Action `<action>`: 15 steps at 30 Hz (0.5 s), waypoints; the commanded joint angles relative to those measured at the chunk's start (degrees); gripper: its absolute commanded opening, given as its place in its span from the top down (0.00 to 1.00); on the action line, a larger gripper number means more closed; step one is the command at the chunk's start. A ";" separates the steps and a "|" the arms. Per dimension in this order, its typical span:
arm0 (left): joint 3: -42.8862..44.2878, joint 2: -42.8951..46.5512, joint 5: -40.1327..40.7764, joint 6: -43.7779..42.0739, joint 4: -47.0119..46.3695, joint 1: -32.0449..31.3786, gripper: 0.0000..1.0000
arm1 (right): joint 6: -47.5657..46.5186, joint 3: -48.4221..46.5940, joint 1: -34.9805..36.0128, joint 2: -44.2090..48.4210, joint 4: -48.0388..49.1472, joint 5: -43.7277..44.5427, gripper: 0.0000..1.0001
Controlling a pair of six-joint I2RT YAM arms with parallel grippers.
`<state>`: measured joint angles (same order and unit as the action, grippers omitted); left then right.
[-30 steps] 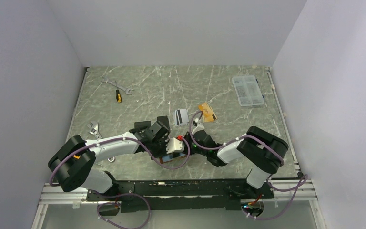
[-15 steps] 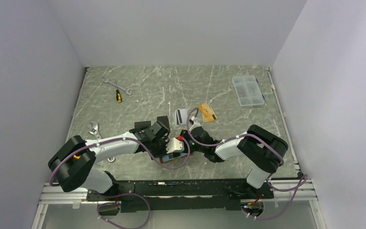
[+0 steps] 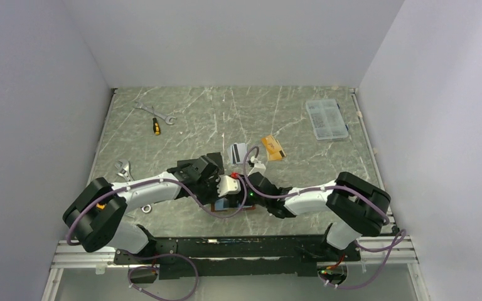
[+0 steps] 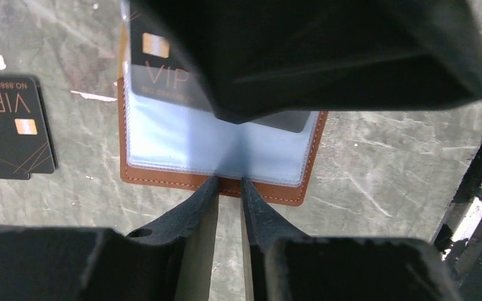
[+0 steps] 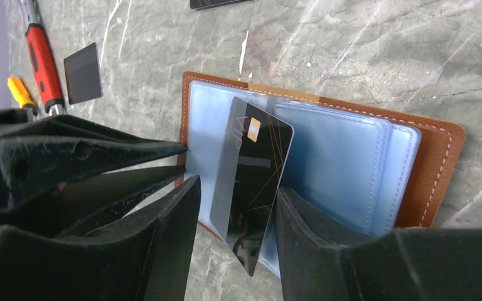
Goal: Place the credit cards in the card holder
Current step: Insert the credit card into the card holder.
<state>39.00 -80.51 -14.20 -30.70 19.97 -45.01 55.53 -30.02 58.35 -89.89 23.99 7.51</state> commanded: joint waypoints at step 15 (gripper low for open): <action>6.96 -7.05 -10.30 2.43 6.12 11.90 0.76 | -4.26 -7.33 7.97 -2.77 -24.42 14.85 0.38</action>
<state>43.62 -85.82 -22.61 -29.23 24.95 -34.28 55.70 -34.76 63.99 -88.99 12.75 20.12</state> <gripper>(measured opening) 0.242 0.587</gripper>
